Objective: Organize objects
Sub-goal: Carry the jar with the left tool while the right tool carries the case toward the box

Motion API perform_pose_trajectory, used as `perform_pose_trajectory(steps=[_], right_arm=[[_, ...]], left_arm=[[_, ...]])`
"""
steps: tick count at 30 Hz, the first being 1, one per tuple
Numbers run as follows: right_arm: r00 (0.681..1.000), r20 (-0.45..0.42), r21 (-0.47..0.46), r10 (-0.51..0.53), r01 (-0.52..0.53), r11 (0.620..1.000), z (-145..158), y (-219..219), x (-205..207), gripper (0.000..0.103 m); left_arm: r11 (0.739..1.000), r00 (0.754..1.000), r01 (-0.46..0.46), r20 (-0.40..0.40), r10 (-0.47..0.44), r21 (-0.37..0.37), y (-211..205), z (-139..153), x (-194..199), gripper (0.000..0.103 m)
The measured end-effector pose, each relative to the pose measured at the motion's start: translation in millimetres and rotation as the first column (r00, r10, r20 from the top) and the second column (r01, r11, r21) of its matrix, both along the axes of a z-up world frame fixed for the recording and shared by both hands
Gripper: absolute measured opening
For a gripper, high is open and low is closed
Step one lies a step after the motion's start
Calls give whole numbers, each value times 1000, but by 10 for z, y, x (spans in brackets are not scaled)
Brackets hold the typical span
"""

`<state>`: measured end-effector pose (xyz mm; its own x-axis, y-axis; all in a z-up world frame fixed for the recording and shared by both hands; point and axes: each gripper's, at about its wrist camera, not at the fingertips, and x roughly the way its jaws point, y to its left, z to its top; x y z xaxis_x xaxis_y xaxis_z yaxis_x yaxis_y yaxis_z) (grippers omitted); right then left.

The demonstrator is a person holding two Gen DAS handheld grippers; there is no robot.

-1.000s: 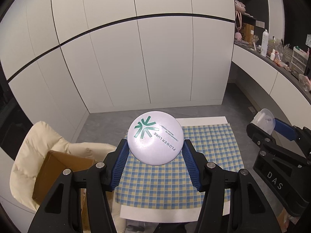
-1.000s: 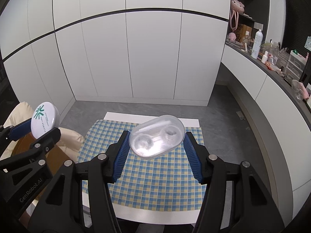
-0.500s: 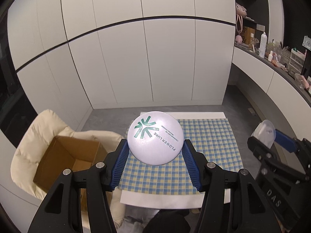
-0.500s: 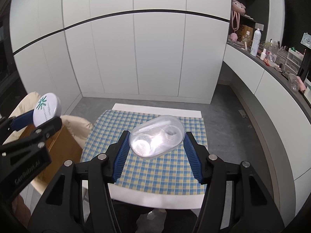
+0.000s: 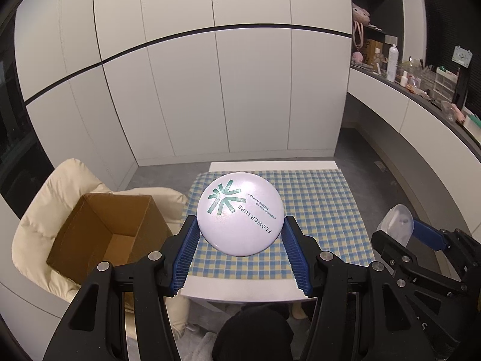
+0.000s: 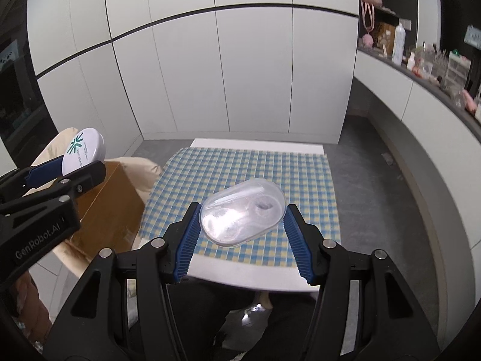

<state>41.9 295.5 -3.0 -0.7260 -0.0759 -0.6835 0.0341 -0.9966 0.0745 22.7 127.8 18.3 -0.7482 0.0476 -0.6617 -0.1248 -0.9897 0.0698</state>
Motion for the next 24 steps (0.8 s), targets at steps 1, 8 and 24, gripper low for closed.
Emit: perform_pose_trajectory(steps=[1,8,24], right_arm=[[1000,4,-5,-1,1,1000,-37,17,52,58],[999,37,-17,-5,5,1000,-229,85,302,58],[998,59,3,-28,28,1000,-264,134,671,58]], left_arm=[[1000,1000,3,-1,-3,-1,-12,-19,31,57],[999,999,44,20,-44,1,-100,-240,313,57],[999,1000,8,12,-7,-32,-162,-322,683,57]])
